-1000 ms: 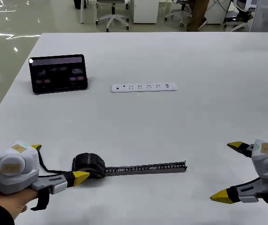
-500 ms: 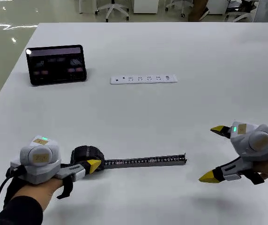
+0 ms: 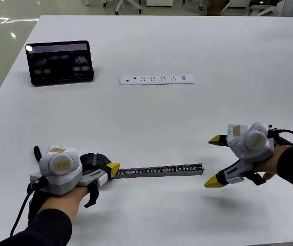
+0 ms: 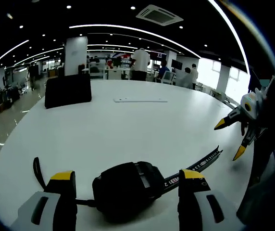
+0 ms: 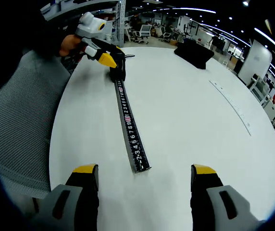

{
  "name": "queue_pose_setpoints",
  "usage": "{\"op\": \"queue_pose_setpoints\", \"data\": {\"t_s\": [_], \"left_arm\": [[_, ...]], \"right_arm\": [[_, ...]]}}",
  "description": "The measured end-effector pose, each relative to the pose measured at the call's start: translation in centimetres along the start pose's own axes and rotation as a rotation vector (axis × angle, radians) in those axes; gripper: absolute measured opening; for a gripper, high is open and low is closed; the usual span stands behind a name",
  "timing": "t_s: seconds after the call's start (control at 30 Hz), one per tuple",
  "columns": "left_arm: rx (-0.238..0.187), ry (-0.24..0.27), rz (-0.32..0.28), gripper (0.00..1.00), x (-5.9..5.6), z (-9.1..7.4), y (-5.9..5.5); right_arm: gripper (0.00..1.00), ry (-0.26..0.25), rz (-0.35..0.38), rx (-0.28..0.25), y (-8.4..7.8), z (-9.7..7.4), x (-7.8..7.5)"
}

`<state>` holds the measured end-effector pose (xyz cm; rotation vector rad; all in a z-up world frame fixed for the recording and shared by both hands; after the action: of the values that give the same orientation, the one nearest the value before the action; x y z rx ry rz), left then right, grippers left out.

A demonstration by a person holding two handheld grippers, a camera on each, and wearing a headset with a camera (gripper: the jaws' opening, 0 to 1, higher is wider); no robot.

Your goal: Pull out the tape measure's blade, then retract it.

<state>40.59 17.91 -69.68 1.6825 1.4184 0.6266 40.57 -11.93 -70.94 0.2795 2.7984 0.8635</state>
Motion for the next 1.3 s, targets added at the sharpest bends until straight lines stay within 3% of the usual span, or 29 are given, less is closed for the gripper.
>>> {"op": "queue_pose_setpoints", "data": {"t_s": [0.23,0.33,0.5,0.8,1.3], "left_arm": [[0.011,0.014,-0.018,0.74,-0.5,0.5,-0.5],[0.013,0.011,0.003,0.72,-1.1,0.6,-0.6],[0.010,0.025,-0.007,0.70,-0.7,0.6,-0.5],[0.009,0.039,0.000,0.62,-0.2,0.5,-0.7],[0.039,0.035,0.006,0.61,0.0,0.6,-0.9]], "right_arm": [[0.54,0.073,-0.043,0.061,-0.6,1.2,0.0],[0.47,0.094,-0.047,0.072,-1.1,1.8,-0.1],[0.37,0.121,-0.075,0.087,-1.2,2.0,0.3],[0.23,0.158,-0.101,0.119,-1.2,2.6,0.7],[0.12,0.163,-0.097,0.143,-1.5,2.9,0.5]]}}
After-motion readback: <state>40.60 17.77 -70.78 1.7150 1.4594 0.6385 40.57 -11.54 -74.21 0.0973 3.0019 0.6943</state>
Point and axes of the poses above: the centre of the closed fingertips' face, and the gripper's own axes: z roughly forward along the fingers, x roughly to its left, y roughly out of its top, the point moved 2 cm from there along -z, roughly backward along the fingers, and after that the axes turned 3 degrees about -y, right-handed, at the moved point
